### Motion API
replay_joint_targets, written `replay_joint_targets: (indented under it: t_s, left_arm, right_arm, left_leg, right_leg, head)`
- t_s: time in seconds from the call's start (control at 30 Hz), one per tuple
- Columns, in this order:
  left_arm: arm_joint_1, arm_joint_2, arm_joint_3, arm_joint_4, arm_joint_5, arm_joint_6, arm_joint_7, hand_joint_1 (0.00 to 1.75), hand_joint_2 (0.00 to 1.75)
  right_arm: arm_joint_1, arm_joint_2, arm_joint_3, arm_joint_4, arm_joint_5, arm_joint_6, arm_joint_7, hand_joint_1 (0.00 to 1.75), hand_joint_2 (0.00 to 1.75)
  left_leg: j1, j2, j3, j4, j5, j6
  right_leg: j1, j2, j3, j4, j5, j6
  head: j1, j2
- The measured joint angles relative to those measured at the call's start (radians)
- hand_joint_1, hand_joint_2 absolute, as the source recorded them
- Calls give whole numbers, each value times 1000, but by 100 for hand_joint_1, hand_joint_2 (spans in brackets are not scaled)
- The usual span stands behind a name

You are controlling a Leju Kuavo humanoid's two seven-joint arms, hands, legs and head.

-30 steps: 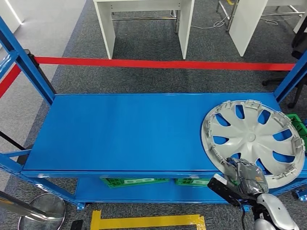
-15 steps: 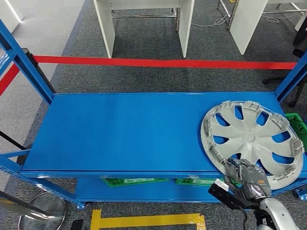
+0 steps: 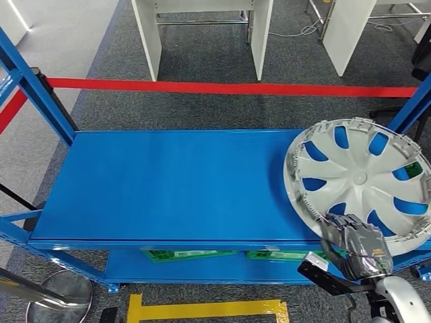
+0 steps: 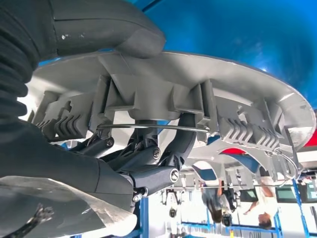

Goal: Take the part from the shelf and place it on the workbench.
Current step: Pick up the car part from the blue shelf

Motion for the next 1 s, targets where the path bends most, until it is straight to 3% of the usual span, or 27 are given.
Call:
replay_joint_targets:
  t_s: [0.17, 0.3, 0.6, 1.0]
  left_arm:
    - [-1, 0, 0, 0, -4, 2, -1, 0, 0]
    - [-1, 1, 2, 0, -10, -11, -32, 0, 175]
    - [-2, -6, 29, 0, 5, 8, -94, 0, 175]
    - [-13, -27, 69, 0, 15, 45, -88, 0, 175]
  right_arm:
    - [13, -8, -8, -29, 18, -7, -3, 175, 175]
    - [24, -20, -8, -64, 27, -15, -15, 175, 175]
    - [65, -49, 1, -155, 33, -40, -32, 175, 175]
    - [61, -50, 38, -182, -2, -63, -68, 175, 175]
  left_leg:
    - [0, 0, 0, 0, 0, 0]
    - [0, 0, 0, 0, 0, 0]
    - [0, 0, -1, 0, 0, 0]
    - [0, 0, -1, 0, 0, 0]
  right_leg:
    - [0, 0, 0, 0, 0, 0]
    - [0, 0, -1, 0, 0, 0]
    - [0, 0, -1, 0, 0, 0]
    - [0, 0, -1, 0, 0, 0]
  head:
    - [0, 0]
    - [0, 0]
    - [0, 0]
    - [0, 0]
